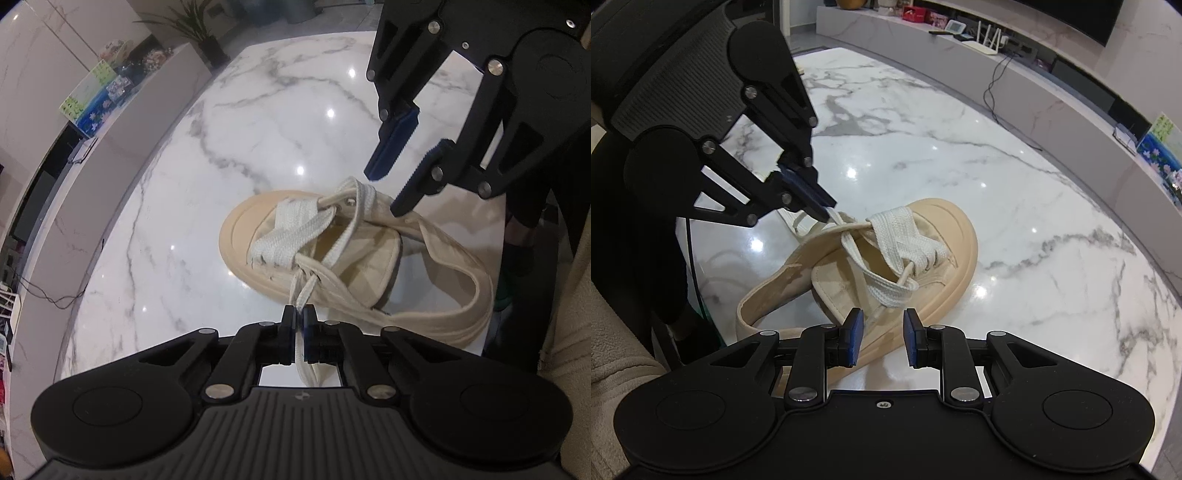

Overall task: Lace up shoes with both hands
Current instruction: 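Pull the white lace through the eyelet with the left gripper, then draw the lace out long across the table with the left gripper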

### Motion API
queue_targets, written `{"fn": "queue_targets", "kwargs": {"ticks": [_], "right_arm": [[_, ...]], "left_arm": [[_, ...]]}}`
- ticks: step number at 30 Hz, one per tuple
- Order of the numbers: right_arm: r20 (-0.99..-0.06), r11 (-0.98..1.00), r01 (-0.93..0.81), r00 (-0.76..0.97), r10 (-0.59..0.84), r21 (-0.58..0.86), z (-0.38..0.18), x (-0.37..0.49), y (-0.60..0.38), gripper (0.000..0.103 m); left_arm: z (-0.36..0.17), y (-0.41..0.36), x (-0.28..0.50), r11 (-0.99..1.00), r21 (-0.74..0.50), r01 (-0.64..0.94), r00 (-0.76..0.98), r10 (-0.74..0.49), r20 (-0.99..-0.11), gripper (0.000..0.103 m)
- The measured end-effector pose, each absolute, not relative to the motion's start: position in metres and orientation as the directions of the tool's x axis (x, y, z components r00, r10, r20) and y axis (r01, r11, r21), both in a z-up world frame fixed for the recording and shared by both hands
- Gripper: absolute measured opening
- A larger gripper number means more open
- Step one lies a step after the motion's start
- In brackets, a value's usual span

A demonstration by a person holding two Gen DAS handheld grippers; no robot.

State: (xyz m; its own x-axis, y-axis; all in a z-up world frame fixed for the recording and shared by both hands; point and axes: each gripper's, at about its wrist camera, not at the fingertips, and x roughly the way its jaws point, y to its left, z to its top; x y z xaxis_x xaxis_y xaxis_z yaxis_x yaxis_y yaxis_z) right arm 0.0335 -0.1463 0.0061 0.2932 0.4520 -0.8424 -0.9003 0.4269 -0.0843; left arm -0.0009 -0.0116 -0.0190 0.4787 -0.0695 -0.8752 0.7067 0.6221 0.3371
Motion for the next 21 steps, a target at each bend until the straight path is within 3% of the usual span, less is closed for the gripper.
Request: {"fn": "queue_targets", "kwargs": {"ticks": [15, 21], "right_arm": [[-0.81, 0.415, -0.903, 0.325, 0.488, -0.112, 0.02, 0.023, -0.143, 0.024], [-0.781, 0.414, -0.905, 0.329, 0.53, -0.1, 0.029, 0.018, -0.137, 0.024]], "left_arm": [[-0.024, 0.012, -0.027, 0.737, 0.268, 0.62, 0.436, -0.04, -0.899, 0.003], [-0.025, 0.02, -0.034, 0.846, 0.207, 0.491, 0.43, -0.028, -0.903, 0.011]]}}
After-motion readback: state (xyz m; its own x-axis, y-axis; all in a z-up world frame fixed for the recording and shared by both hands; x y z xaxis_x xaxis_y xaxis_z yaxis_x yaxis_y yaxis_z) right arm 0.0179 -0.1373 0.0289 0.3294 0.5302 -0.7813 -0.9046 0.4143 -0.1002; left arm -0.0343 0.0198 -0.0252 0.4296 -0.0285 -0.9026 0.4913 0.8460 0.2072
